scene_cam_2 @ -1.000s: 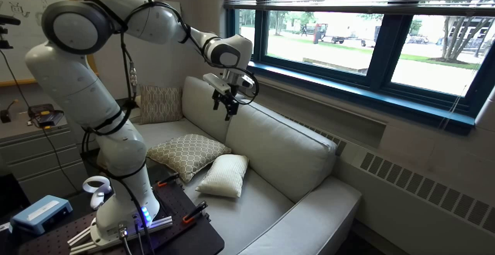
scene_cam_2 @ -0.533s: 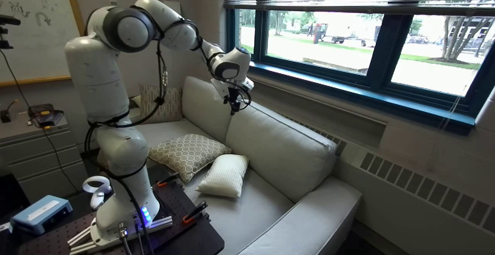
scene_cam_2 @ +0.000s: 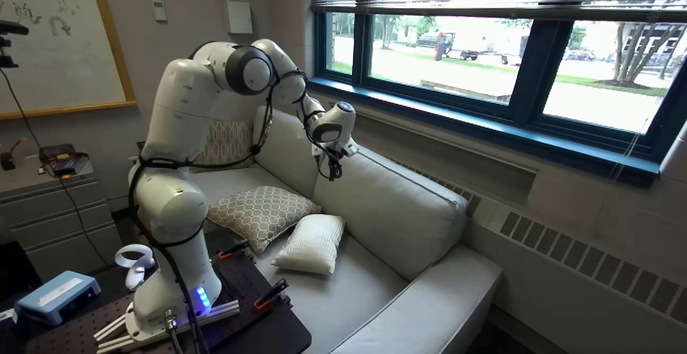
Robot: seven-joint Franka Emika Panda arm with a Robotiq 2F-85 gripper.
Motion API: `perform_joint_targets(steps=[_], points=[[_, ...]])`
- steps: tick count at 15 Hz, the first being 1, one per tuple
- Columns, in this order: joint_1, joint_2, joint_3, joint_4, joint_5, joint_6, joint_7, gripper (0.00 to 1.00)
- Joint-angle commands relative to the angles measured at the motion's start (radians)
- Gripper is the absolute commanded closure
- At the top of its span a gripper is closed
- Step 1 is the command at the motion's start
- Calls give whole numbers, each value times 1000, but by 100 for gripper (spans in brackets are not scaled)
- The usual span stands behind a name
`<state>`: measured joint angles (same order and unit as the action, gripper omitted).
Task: Put the pillows upright against the armrest
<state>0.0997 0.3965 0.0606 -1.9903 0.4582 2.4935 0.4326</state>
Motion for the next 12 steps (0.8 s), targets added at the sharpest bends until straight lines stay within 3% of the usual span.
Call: perform_joint_targets(steps=[1, 7, 12], points=[[10, 176, -29, 136, -3, 39, 138, 0], [-33, 427, -47, 301, 7, -11, 214, 0], [-207, 570, 53, 423, 101, -201, 24, 0]])
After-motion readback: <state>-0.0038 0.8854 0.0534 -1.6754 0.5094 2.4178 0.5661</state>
